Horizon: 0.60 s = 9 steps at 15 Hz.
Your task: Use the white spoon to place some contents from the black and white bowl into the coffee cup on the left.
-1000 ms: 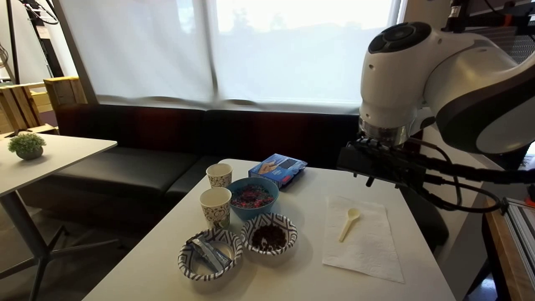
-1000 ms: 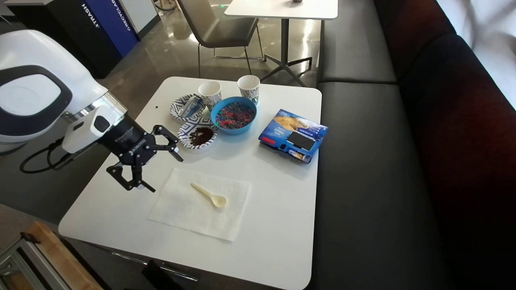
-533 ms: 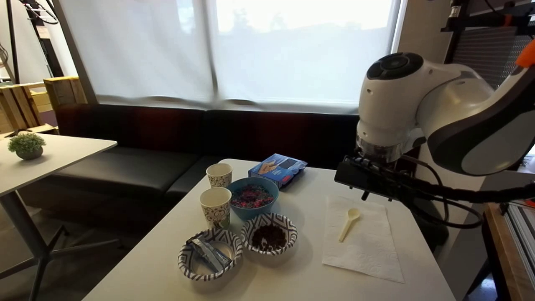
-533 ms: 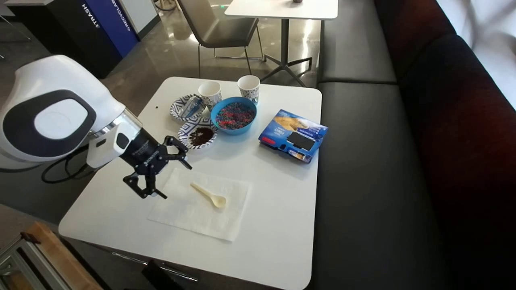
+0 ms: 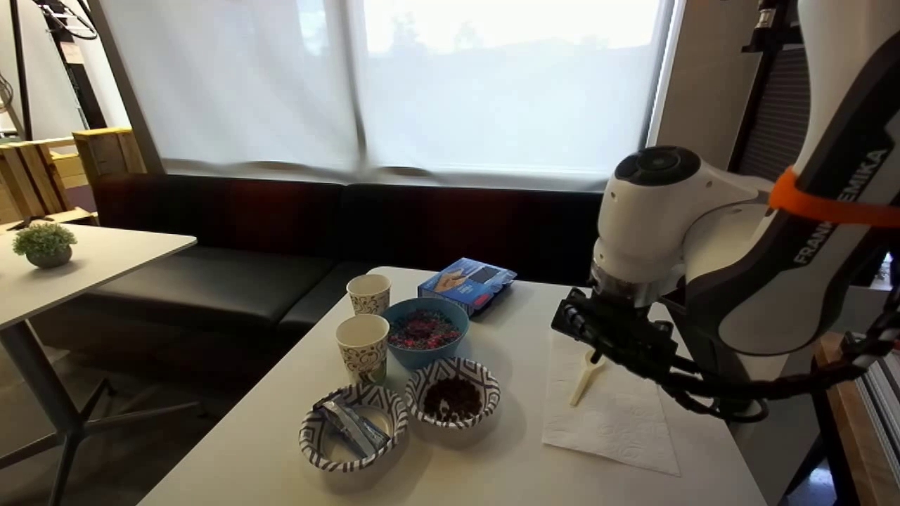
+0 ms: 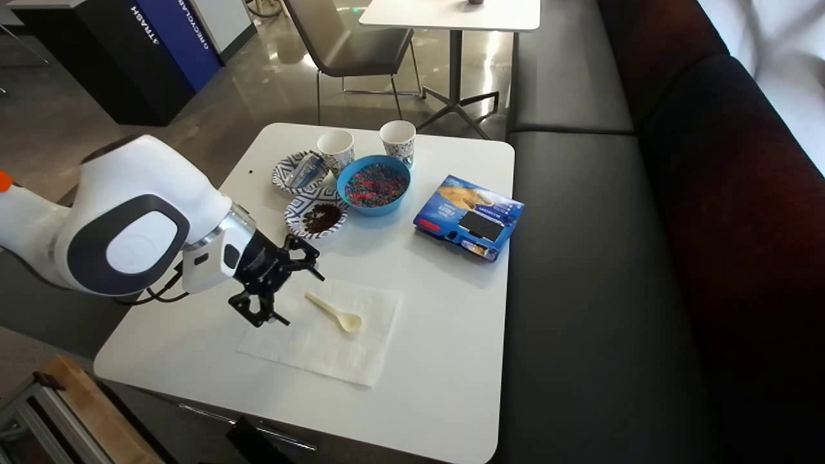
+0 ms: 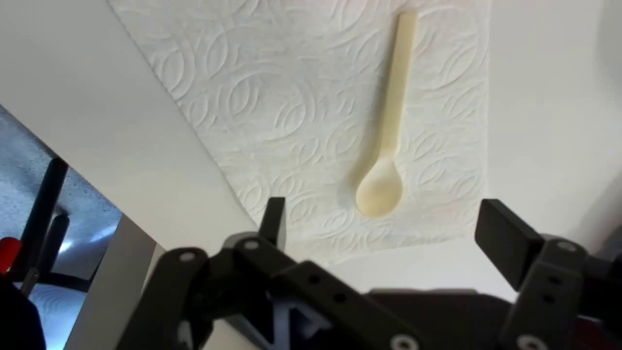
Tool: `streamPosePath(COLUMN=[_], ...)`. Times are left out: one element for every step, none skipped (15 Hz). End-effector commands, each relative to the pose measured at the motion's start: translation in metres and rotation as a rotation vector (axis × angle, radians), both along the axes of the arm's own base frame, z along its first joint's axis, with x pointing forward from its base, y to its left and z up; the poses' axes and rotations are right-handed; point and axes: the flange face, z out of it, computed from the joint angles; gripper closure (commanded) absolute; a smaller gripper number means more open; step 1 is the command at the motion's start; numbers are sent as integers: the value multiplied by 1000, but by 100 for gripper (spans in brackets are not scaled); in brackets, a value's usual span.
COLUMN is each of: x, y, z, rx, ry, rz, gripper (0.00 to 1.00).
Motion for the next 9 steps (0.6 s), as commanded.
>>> streamPosePath(x=[13,15,18,19,22,24,26,27,29], y=[2,2,0,-1,-2,-4,-6,-7,-7], z=[-28,-33,-38,-43,-46,-49,-52,-54,-56], rx=[-10,-8,-16,-15,-20,-21,-24,-25,-27], ry=[-9,0,9,18,15,19,19,23,27], rz=[11,5,2,-1,-1,-2,-1,-2,0], gripper=[0,0,0,0,0,5,15,23,30])
